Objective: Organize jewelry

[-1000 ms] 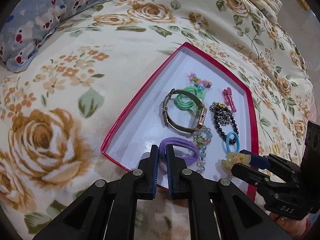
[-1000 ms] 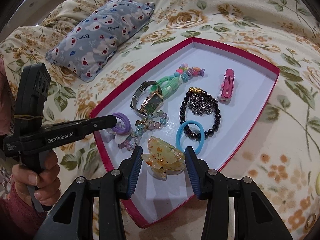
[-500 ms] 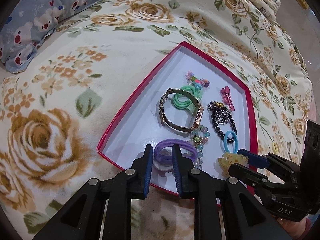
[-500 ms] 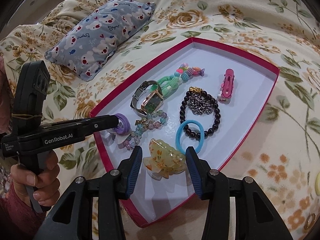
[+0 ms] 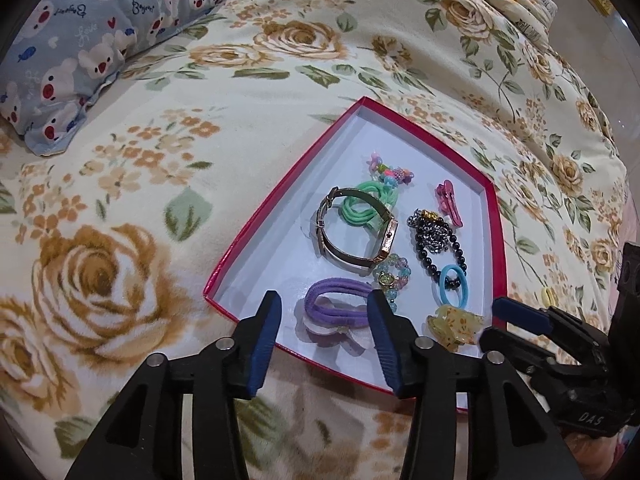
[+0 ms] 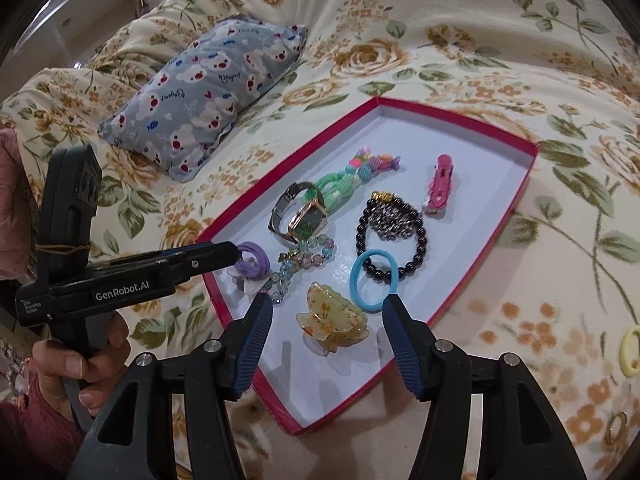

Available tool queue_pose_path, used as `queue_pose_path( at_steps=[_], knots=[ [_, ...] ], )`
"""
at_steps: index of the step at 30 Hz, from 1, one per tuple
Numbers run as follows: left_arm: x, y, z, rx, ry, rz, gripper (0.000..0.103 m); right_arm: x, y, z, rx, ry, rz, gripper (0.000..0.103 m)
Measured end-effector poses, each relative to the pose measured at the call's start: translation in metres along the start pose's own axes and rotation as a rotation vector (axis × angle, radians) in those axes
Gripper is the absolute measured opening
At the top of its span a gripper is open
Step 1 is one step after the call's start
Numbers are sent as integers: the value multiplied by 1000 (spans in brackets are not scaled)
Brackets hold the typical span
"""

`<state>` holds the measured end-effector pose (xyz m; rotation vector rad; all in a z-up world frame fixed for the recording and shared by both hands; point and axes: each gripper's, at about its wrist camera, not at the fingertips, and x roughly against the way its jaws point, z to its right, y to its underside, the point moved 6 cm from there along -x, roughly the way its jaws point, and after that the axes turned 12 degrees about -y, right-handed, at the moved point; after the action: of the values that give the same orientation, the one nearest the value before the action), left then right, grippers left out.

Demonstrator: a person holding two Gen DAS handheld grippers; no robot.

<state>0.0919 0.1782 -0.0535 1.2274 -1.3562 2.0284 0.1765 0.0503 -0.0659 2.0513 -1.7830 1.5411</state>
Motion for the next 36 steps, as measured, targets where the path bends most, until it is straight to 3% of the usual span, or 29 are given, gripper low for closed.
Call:
queue_pose_path(
  at_steps=[5,8,14,20,27,36],
  knots=[
    [12,2,-6,18,12,16,58,20,-3,1,-6,8,86,67],
    [19,4,-12,44,2,29,79,30,-3,3,-20,-3,136,72],
    [24,21,-22,87,17,21,80,43,5,-2,-41,-64,227,80],
    [28,32,-25,97,22,32,82,46,21,-4,-47,-76,249,83],
    [45,49,-27,91,-7,105,95,53,35,-2,-56,-59,267,84],
    [62,68,-24,27,-74,163,97,60,43,-13,38,42,242,90]
  ],
)
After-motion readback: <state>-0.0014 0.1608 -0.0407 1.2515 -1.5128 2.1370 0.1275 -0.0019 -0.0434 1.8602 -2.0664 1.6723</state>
